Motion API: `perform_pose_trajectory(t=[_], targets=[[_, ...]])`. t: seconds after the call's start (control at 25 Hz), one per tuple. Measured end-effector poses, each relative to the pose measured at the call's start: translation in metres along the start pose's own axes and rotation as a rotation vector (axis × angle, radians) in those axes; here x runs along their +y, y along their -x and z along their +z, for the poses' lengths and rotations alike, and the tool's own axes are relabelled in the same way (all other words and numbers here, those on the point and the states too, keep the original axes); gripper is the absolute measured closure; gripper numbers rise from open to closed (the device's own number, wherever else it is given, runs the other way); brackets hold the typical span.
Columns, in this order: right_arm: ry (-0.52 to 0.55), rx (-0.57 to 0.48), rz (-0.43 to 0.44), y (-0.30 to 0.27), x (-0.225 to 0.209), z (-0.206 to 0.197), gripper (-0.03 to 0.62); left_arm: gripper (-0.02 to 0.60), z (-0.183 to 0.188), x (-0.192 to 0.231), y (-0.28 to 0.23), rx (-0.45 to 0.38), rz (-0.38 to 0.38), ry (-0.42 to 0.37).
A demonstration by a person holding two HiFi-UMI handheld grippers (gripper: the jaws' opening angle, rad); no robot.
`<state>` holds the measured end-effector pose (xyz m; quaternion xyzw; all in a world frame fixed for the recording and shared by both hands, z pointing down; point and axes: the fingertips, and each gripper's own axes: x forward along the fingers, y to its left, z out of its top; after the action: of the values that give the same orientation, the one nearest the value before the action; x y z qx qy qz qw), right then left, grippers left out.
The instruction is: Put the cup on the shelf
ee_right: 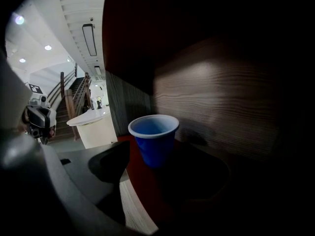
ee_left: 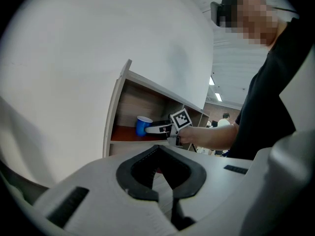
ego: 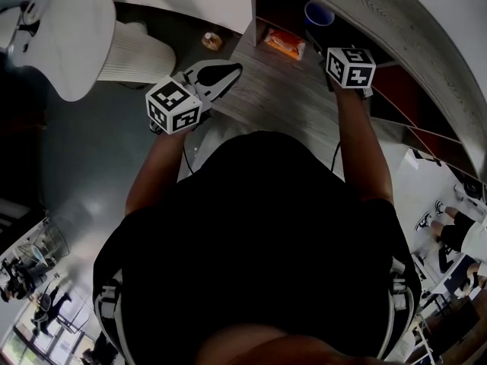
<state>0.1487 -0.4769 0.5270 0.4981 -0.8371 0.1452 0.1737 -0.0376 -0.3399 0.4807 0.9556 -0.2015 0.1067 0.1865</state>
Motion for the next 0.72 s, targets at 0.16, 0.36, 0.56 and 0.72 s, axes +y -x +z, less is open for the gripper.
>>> perform_pose_trajectory(t=[0.16, 0.36, 0.56, 0.72], targets=[[-0.01, 0.003, -0.01, 0.009, 0.003, -0.003, 0.263, 0.565, 0.0, -0.004, 0.004, -0.003, -0.007, -0.005], [-0.021, -0.007, -0.004, 0.023, 0.009, -0.005, 0.266, 0.565, 0.001, -0.01, 0.007, -0.008, -0.019, -0.013], [-0.066, -0.033, 0.043, 0.039, 0.019, -0.008, 0.445, 0.565, 0.0, -0.021, 0.01, -0.014, -0.042, -0.019], [-0.058, -0.051, 0.043, 0.053, 0.026, -0.005, 0.504, 0.565, -0.001, -0.029, 0.015, -0.015, -0.05, -0.025]])
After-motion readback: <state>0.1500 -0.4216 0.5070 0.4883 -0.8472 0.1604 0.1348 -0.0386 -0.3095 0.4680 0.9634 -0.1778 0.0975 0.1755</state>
